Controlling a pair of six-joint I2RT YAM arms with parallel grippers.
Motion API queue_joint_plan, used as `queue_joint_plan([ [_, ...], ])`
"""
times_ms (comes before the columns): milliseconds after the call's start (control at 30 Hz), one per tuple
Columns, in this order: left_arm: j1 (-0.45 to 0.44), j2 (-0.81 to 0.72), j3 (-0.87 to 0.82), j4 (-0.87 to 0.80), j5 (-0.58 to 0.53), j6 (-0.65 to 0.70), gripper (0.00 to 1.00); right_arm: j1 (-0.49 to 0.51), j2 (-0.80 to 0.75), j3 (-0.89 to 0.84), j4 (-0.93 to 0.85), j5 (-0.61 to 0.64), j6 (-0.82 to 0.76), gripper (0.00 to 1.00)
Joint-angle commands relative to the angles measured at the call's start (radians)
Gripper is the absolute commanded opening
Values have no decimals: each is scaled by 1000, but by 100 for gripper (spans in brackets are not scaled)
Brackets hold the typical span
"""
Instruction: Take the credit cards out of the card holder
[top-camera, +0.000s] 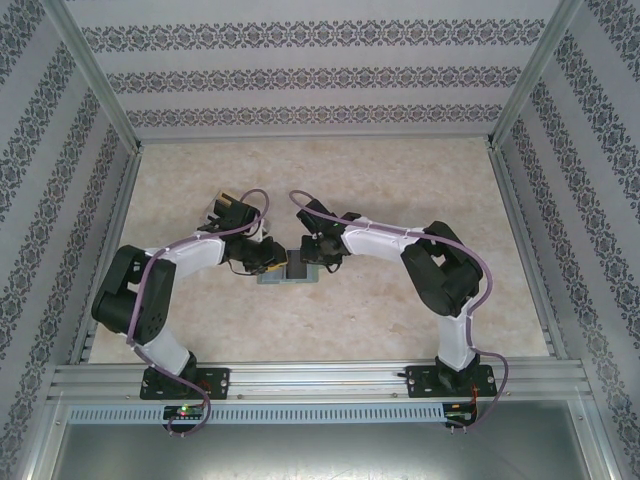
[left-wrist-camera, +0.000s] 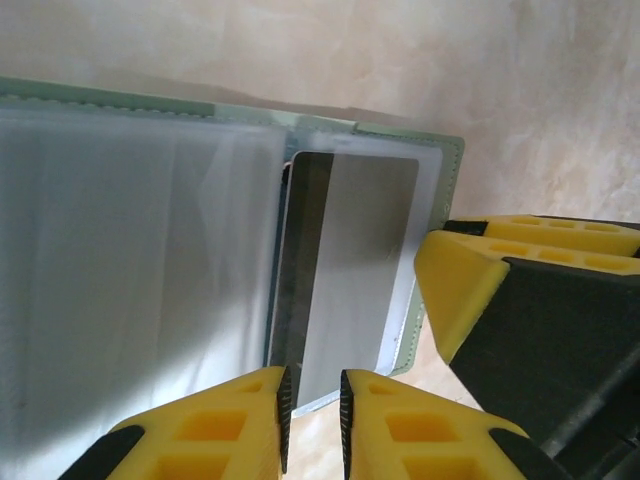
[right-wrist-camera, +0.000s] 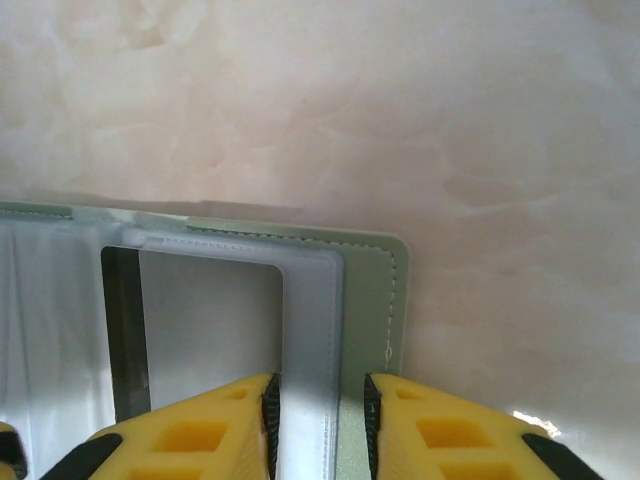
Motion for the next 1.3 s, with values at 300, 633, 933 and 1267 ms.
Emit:
queue_joint_plan([
  [300, 11, 77, 56, 21, -11, -14, 20, 11, -5, -6, 60, -19, -36, 33],
  [633, 12, 112, 61, 9, -17, -25, 20, 5, 21, -25, 64, -50, -18, 31],
  [933, 13, 136, 63, 10, 7, -20, 22, 7, 63, -18, 59, -98, -10, 24],
  [1267, 18, 118, 64, 23, 40, -14, 21, 6, 74, -24, 38, -75, -5, 24],
])
